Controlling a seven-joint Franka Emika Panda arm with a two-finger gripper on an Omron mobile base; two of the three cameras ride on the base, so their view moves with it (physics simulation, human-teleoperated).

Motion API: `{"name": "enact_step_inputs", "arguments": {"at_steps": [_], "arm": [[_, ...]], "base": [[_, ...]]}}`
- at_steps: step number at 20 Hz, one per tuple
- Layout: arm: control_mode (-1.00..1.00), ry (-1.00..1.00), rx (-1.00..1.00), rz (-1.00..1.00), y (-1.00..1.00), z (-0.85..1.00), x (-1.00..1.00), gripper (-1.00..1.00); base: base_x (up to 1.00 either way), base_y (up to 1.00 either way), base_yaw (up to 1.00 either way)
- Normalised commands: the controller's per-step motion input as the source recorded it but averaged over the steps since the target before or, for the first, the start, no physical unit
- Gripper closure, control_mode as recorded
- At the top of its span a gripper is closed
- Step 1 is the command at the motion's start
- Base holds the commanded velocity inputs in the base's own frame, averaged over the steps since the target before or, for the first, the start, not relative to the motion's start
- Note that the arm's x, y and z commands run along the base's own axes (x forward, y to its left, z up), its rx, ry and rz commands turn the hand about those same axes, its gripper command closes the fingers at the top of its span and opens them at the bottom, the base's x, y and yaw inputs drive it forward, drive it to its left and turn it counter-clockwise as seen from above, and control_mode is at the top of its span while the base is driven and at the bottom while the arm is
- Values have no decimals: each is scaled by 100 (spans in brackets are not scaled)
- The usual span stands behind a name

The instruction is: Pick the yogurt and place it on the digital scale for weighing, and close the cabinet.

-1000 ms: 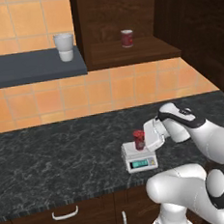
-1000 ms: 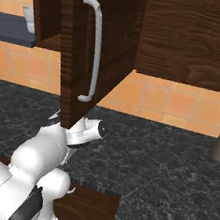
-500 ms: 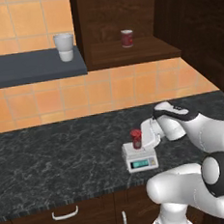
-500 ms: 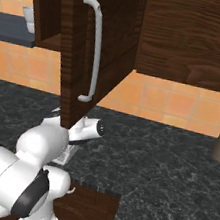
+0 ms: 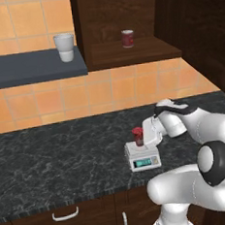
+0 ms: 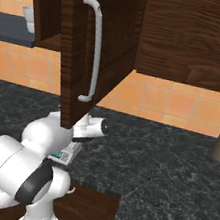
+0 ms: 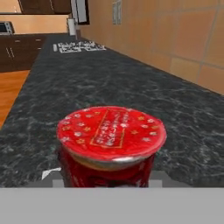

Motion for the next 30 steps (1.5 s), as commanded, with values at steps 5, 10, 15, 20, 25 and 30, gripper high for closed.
{"name": "enact_step_inputs", "arguments": {"at_steps": [5,10,15,20,25,30], "arm": [[-100,-5,0,0,0,0,-6,-100],[-100,-2,0,0,-1,0,-10,-100],[-100,0,2,0,-32,0,0,-100],[-100,-3,1,0,-26,0,-2,-100],[-100,-17,1,0,-10,13,-47,-100],[-100,-36,-4,0,19,32,-75,-100]], "base": [[0,0,0],[0,0,0],[0,0,0],[0,0,0],[0,0,0],[0,0,0]]}}
